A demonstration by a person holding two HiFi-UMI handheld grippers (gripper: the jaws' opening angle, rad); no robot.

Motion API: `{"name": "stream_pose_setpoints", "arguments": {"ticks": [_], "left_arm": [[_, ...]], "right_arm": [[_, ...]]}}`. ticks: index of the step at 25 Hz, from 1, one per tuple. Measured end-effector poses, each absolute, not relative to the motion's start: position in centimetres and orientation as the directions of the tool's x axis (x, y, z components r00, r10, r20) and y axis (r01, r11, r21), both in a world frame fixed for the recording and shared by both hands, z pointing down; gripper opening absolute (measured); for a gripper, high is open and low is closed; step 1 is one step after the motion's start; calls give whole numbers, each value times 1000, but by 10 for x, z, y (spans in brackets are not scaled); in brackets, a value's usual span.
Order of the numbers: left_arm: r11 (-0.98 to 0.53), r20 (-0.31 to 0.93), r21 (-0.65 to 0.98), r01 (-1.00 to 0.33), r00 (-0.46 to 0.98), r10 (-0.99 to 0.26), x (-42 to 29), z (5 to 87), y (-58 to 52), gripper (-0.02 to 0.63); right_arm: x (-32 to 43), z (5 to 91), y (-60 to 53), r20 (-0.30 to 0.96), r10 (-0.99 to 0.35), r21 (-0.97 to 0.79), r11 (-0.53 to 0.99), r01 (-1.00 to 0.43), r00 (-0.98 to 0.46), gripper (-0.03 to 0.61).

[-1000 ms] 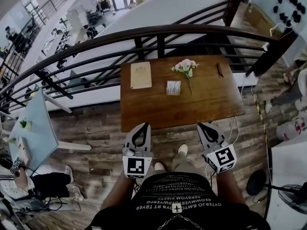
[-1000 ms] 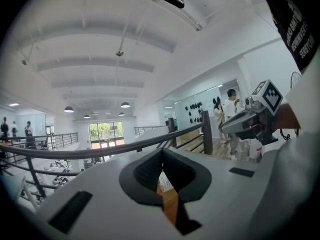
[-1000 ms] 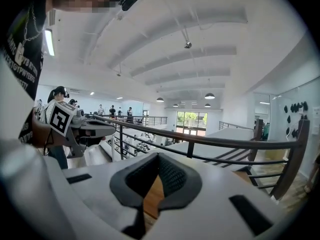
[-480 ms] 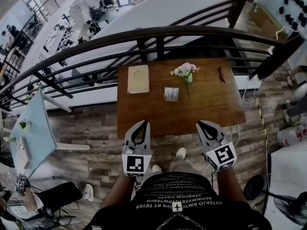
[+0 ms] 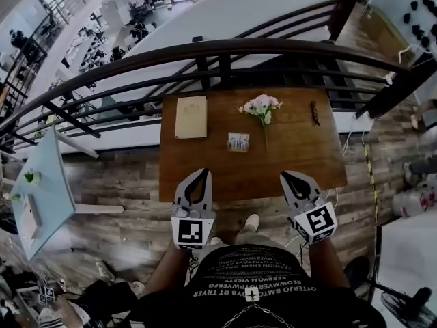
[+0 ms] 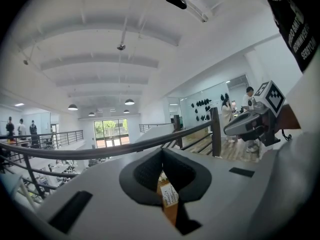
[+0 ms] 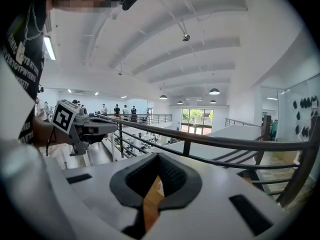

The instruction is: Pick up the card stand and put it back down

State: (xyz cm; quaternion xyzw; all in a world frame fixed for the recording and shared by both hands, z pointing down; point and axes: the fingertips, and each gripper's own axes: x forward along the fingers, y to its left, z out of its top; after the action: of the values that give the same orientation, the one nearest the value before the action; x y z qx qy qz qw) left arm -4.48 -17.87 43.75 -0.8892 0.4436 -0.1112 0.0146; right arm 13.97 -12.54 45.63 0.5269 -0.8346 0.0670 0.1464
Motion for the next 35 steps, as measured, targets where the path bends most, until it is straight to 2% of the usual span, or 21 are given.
{"name": "stream_pose_setpoints", "arguments": {"ticks": [13, 20, 26, 35], "left_arm": [[-520, 131, -115, -847, 506, -853, -20, 430, -197, 23], [-488, 177, -149, -860, 462, -869, -24, 448, -193, 23], [-471, 219, -151, -869, 435, -873, -36, 452, -198, 23], [-525, 232, -161, -836, 485, -843, -41, 456, -239, 23]], "right_arm": [[179, 473, -158, 328, -822, 19, 499, -867, -466, 15], [188, 506, -172, 371, -791, -12, 519, -854, -486, 15], [181, 542, -186, 392, -752, -137, 522, -842, -530, 15], [161, 601, -216, 464, -717, -180, 498, -848, -519, 15]]}}
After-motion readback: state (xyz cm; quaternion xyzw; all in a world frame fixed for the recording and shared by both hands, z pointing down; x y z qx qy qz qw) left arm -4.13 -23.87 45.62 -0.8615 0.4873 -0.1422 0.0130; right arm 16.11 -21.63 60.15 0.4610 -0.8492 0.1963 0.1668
